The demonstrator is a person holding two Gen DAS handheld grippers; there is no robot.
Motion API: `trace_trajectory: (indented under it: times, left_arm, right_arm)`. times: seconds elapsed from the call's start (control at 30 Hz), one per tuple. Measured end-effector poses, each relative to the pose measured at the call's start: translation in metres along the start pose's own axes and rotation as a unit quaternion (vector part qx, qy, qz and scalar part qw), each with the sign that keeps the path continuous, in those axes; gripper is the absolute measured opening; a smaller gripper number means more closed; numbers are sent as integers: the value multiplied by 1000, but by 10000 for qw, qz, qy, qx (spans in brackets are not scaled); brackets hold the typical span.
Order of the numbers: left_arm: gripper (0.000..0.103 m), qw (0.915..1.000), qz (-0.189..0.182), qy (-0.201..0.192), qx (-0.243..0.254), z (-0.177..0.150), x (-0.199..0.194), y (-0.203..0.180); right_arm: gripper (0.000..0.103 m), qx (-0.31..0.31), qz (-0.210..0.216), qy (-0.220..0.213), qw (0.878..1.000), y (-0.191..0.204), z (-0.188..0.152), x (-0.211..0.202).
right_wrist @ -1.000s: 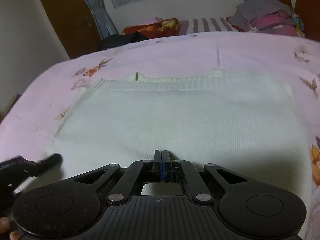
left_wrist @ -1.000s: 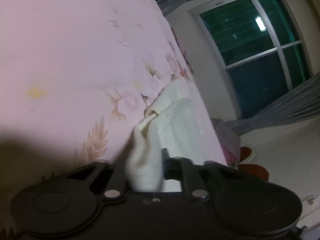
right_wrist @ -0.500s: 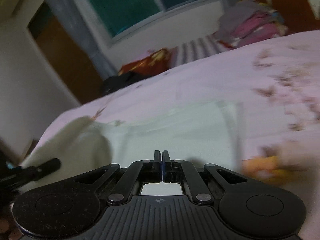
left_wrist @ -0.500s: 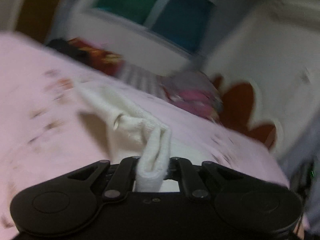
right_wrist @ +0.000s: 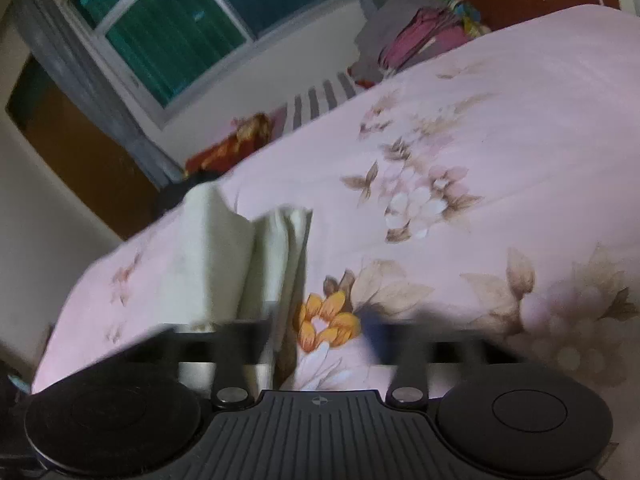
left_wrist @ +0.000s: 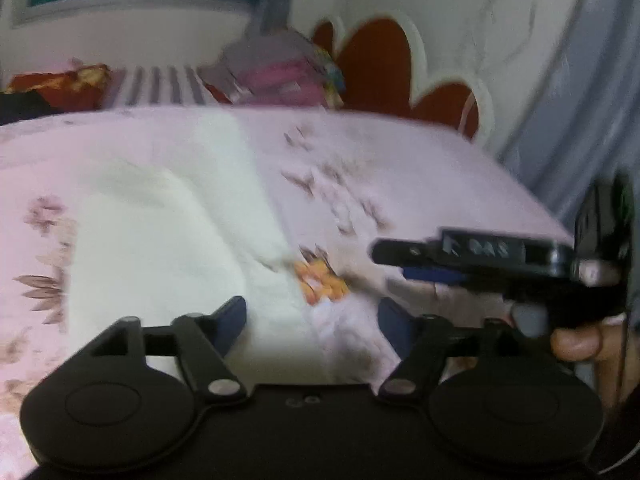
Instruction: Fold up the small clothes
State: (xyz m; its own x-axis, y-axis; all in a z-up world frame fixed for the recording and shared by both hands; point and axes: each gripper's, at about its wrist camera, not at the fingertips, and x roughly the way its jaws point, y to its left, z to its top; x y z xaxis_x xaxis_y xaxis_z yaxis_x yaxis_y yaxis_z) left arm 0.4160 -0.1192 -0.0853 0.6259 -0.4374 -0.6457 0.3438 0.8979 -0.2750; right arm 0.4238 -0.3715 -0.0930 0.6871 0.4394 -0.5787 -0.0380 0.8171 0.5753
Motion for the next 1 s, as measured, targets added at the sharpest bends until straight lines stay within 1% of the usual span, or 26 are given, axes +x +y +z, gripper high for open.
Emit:
trace_trajectory:
  times: [0.07, 0.13, 0.17, 0.23, 0.33, 0.37, 0.4, 0.43, 0.5, 0.6, 0.67, 0.73, 0.77, 0.8, 0.83, 0.9, 0.93, 1.0]
  left_arm:
    - [59, 9989, 145, -258, -357, 2, -18, 27]
    - [58, 9963, 474, -357, -619, 2, -27, 57]
    - [58, 9948, 553, -314, -795, 4, -27, 70]
    - [57, 9908, 560, -286, -1198, 0, -33, 96]
    - [58, 9882, 377, -139, -1477, 2, -26, 117]
    - [58, 9883, 310, -82, -1493, 5, -19, 119]
    - [58, 9884, 252, -57, -1498, 5, -12, 122]
    - [58, 9884, 228, -67, -1499, 4, -12, 126]
    - [58, 9887, 185, -80, -1487, 7, -1, 129]
    - [58, 9899, -21, -175, -1408, 19, 15, 138]
    - [58, 9915, -10, -163, -1289, 25, 25, 142]
    - [56, 9916, -23, -94, -1288, 27, 34, 150]
    - [50, 9922, 82, -27, -1245, 27, 37, 154]
    - [42, 9925, 309, 69, -1184, 25, 38, 158]
    - [35, 9917, 398, 162, -1211, 21, 38, 165]
    - [37, 9892, 236, 189, -1432, 11, 34, 182]
    - [40, 9899, 217, 180, -1392, 9, 32, 185]
    - [43, 9896, 203, 158, -1412, 10, 29, 188]
  right_arm:
    - [59, -15, 245, -26, 9997, 1, 2, -3]
    - [59, -37, 468, 63, 9989, 8, 1, 0]
    - [59, -64, 552, 110, 9984, 13, 1, 4]
    - [59, -94, 632, 275, 9976, 22, -3, 14]
    - [59, -69, 534, 394, 9978, 29, -7, 32]
    - [56, -30, 489, 417, 9979, 28, -8, 38]
    - [46, 3, 453, 410, 9981, 28, -9, 42]
    - [43, 37, 400, 398, 9984, 29, -10, 48]
    - [43, 102, 338, 401, 9986, 29, -7, 57]
    - [43, 85, 203, 300, 9993, 32, -2, 68]
    - [43, 84, 89, 315, 9994, 35, 2, 76]
    - [43, 44, 12, 339, 9994, 38, 3, 82]
    - [37, 4, -29, 360, 9993, 41, 3, 86]
    - [16, -41, -65, 393, 9992, 45, 1, 89]
    - [15, -130, 56, 445, 9989, 50, 0, 91]
    - [15, -653, 86, 365, 9972, 70, -5, 91]
    - [15, -884, 113, 350, 9954, 80, -8, 91]
    - [15, -1102, 118, 274, 9935, 89, -13, 92]
